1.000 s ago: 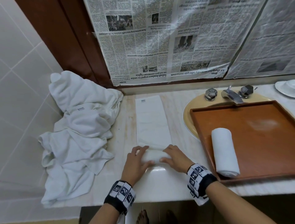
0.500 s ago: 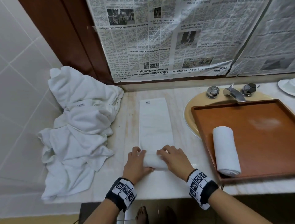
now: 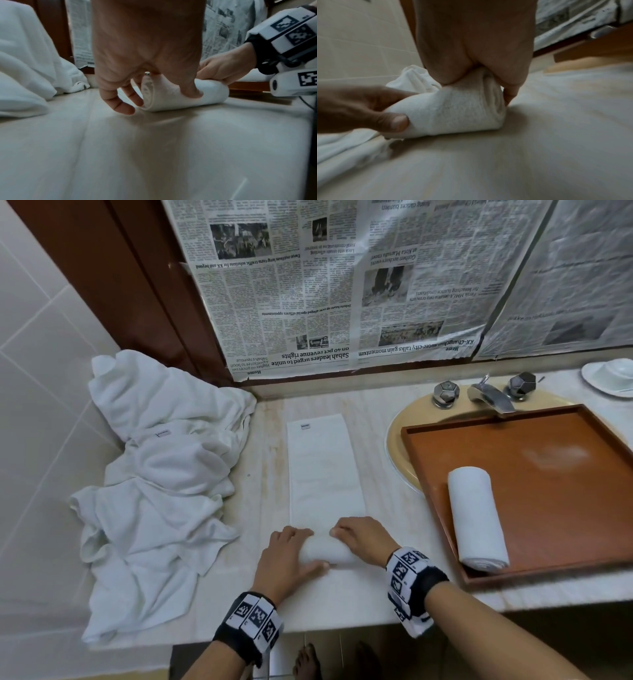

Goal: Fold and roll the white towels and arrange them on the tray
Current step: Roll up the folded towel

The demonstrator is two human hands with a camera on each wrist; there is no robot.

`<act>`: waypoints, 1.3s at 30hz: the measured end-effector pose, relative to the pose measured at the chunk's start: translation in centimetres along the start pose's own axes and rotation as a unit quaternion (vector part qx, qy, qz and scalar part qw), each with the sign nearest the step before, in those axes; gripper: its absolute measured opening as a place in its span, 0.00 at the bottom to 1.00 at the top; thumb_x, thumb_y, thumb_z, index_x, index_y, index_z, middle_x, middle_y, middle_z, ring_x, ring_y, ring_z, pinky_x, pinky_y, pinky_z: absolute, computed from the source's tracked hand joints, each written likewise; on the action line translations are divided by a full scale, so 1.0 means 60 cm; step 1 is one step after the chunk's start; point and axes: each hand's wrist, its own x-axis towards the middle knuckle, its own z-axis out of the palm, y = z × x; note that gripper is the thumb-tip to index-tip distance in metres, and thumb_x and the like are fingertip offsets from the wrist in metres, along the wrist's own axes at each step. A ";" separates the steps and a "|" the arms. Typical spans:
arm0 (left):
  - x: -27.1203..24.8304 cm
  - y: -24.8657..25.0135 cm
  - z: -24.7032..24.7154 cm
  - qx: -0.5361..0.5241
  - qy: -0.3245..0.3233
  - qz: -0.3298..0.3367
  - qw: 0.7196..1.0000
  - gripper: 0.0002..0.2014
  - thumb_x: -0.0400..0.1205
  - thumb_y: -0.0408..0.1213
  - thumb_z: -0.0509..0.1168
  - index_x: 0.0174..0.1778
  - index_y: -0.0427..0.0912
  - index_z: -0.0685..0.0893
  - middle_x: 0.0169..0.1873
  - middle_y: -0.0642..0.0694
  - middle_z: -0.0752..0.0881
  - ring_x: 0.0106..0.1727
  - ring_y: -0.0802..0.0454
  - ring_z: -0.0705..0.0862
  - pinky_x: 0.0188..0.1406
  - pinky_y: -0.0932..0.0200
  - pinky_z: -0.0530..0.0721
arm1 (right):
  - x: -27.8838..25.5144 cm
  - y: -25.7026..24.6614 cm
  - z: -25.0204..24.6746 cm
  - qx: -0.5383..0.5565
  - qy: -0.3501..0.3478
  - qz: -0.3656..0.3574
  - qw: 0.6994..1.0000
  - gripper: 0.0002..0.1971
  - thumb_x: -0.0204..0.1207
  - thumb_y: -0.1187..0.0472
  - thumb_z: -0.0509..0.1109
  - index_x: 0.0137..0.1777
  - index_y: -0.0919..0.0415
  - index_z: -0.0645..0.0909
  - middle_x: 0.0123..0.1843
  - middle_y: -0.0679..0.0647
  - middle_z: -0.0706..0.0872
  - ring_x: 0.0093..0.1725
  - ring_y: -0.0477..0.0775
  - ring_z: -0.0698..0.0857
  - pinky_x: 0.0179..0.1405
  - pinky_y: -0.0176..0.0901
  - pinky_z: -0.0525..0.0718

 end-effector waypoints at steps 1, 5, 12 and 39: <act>-0.001 -0.003 0.000 -0.019 -0.001 -0.005 1.000 0.35 0.74 0.71 0.66 0.74 0.56 0.73 0.64 0.58 0.73 0.66 0.55 0.71 0.57 0.55 0.78 | -0.002 -0.002 -0.003 0.047 0.006 0.024 0.999 0.15 0.84 0.45 0.62 0.52 0.53 0.85 0.48 0.48 0.89 0.48 0.51 0.84 0.52 0.47 0.79; 0.006 -0.001 -0.008 -0.047 -0.032 -0.019 0.998 0.33 0.76 0.71 0.64 0.69 0.53 0.76 0.58 0.57 0.72 0.61 0.56 0.72 0.51 0.55 0.75 | -0.016 -0.005 0.006 -0.046 0.131 -0.002 0.990 0.11 0.84 0.54 0.59 0.53 0.56 0.82 0.44 0.52 0.83 0.41 0.57 0.83 0.42 0.50 0.78; 0.023 -0.008 -0.007 -0.091 -0.087 -0.060 0.990 0.39 0.71 0.78 0.58 0.69 0.52 0.74 0.60 0.53 0.73 0.65 0.50 0.73 0.65 0.46 0.77 | -0.052 0.007 0.044 -0.252 0.108 -0.119 0.954 0.32 0.81 0.31 0.54 0.58 0.60 0.83 0.54 0.54 0.82 0.49 0.59 0.82 0.53 0.51 0.74; 0.000 -0.006 0.012 -0.042 -0.012 0.023 0.999 0.34 0.78 0.76 0.47 0.74 0.63 0.72 0.67 0.59 0.72 0.66 0.54 0.71 0.64 0.50 0.74 | -0.019 0.002 -0.029 -0.017 -0.126 0.016 0.992 0.43 0.65 0.18 0.53 0.68 0.49 0.78 0.65 0.52 0.81 0.65 0.55 0.79 0.67 0.56 0.76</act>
